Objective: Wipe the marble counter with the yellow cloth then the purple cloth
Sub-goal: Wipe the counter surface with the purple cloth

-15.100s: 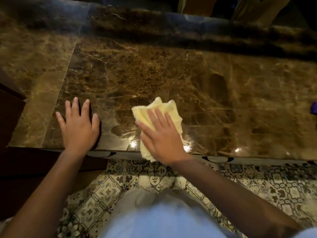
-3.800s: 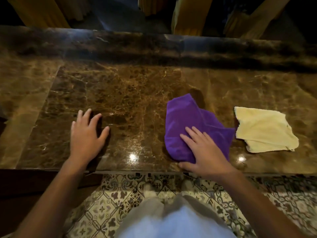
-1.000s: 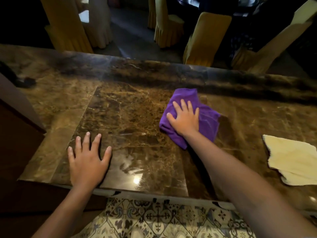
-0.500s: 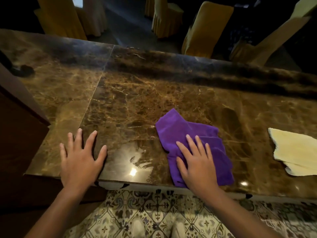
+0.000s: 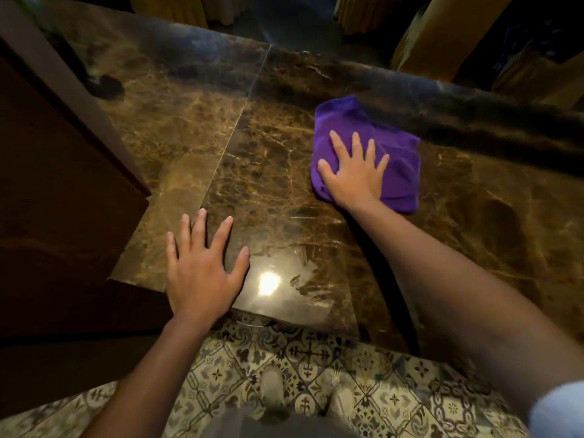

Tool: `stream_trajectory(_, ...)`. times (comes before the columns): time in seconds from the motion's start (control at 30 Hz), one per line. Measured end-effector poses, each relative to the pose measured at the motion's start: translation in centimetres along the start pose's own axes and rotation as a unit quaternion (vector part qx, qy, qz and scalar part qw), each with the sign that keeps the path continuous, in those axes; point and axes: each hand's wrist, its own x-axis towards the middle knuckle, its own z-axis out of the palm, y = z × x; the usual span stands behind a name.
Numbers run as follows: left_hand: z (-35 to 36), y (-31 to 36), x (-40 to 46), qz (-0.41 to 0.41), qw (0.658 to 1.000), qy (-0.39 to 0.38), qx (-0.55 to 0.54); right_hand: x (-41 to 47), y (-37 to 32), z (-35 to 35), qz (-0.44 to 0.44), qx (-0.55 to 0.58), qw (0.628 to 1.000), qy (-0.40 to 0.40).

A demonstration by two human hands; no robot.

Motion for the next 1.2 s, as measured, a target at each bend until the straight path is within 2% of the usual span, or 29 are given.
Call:
stream_trajectory(0.1,0.1,0.4,0.1,0.000,1.000,0.000,-0.007,-3.7,-2.9,1.0,-0.085,-0.020,0.996,-0.012)
stream_trajectory(0.23,0.3,0.2,0.1,0.002,1.000,0.004,-0.011,-15.8,-3.9,2.7,-0.164,-0.016,0.986,-0.017)
stream_trajectory(0.37,0.5,0.2,0.3,0.000,1.000,0.005,-0.007,-24.9,1.1,2.9,-0.161,-0.023,0.987,-0.016)
stream_trajectory(0.47,0.4,0.2,0.3,-0.001,1.000,0.002,-0.009,-23.3,3.4,2.3,-0.139,-0.028,0.990,-0.012)
stream_trajectory(0.63,0.2,0.3,0.2,-0.003,1.000,0.009,-0.025,-13.6,3.1,1.5,-0.065,-0.041,0.997,0.020)
stream_trajectory(0.73,0.0,0.4,0.2,-0.001,1.000,0.008,-0.025,-6.8,1.0,0.6,-0.016,-0.020,1.000,-0.006)
stream_trajectory(0.8,-0.4,0.5,-0.3,0.002,1.000,0.012,-0.024,-6.2,-1.1,0.8,-0.010,-0.016,1.000,-0.015)
stream_trajectory(0.9,-0.4,0.6,-0.1,-0.005,1.000,0.009,-0.026,-11.2,-3.5,2.1,-0.081,-0.017,0.997,-0.007)
stream_trajectory(1.0,-0.1,0.4,-0.2,-0.007,0.999,0.017,-0.032,-19.1,-2.2,2.7,-0.144,-0.008,0.990,-0.005)
stream_trajectory(1.07,-0.2,0.5,-0.2,-0.009,1.000,0.008,-0.027,-23.0,0.8,2.5,-0.134,0.008,0.991,-0.007)
stream_trajectory(1.2,-0.5,1.9,-0.9,-0.009,1.000,-0.015,-0.004,-28.2,9.1,1.4,-0.044,-0.004,0.999,0.001)
